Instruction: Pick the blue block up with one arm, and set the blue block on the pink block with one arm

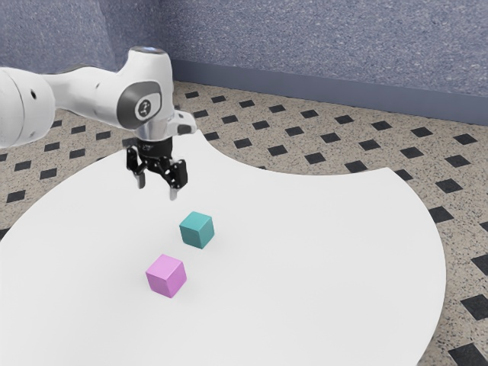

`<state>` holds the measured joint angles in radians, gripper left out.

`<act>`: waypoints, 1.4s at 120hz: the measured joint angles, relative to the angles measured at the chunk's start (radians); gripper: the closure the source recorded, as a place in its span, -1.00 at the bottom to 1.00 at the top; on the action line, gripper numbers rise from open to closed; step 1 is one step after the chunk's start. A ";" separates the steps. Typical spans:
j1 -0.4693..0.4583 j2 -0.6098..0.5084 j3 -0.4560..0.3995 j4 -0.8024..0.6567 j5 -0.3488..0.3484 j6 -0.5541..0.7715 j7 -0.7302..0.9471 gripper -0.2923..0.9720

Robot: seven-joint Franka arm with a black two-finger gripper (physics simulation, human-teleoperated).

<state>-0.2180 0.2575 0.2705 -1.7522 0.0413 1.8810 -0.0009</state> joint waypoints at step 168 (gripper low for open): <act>0.112 0.408 -0.142 0.160 -0.083 0.247 -0.008 -0.44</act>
<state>-0.1055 0.6657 0.1289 -1.5926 -0.0421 2.1279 -0.0087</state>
